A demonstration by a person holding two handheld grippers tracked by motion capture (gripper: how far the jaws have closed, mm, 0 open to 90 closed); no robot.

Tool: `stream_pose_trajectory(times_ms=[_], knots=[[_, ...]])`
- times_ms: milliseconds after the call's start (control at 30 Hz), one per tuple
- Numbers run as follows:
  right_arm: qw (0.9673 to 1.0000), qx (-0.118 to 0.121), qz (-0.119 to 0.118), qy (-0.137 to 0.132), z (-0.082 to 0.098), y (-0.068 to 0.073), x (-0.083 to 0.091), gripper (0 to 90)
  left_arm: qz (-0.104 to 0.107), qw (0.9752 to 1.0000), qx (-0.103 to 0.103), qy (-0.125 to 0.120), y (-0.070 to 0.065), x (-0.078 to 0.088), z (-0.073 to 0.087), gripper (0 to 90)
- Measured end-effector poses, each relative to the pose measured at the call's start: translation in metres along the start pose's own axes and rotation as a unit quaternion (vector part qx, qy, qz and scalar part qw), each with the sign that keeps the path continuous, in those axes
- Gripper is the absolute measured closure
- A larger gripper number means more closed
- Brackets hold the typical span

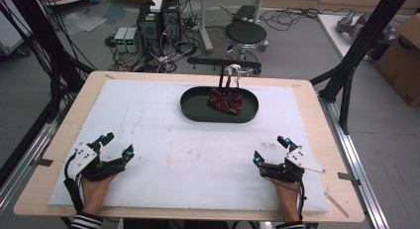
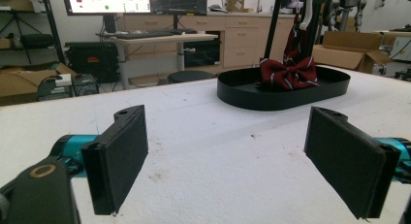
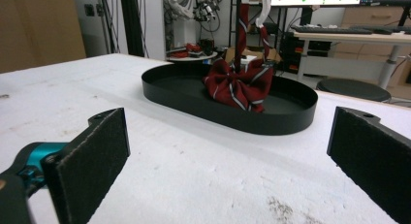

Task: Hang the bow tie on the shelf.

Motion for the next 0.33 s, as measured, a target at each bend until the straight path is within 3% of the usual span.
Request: stream_pose_trajectory(times_ms=[333], knots=[[1.0,0.001,0.003,0.002,0.0032,0.001,-0.001,0.4,-0.003,1.0,-0.005,0.0,-0.001,-0.0001,0.0001,16.1]])
Point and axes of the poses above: each handheld gripper's, and its own axes: x roughly backward along the jaws, z roughly out of its underside, y roughly to its left, the point moved 1 cm from there along -x, roughly forward along the jaws, and after that the axes turned 8 degrees about z, right-handed, at the moved point
